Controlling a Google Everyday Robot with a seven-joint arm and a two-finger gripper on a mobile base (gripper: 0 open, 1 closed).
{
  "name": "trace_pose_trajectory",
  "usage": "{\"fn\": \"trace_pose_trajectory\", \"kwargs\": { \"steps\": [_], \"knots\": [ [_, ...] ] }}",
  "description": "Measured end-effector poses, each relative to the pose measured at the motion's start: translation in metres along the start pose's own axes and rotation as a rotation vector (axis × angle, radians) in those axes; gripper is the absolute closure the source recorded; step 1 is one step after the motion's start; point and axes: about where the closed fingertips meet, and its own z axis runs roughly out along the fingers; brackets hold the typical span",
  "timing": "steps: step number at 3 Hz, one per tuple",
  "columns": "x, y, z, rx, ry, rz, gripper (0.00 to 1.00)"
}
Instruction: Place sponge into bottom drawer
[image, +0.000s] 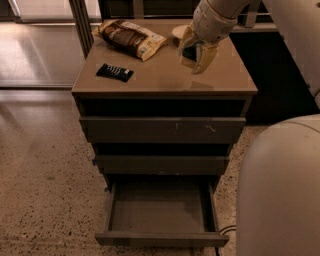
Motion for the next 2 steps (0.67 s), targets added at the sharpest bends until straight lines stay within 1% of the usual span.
{"fn": "trace_pose_trajectory", "kwargs": {
  "steps": [1, 2],
  "knots": [
    [-0.023, 0.027, -0.017, 0.033, -0.012, 0.018, 1.00],
    [-0.053, 0.057, -0.015, 0.034, -0.034, 0.019, 1.00]
  ]
}}
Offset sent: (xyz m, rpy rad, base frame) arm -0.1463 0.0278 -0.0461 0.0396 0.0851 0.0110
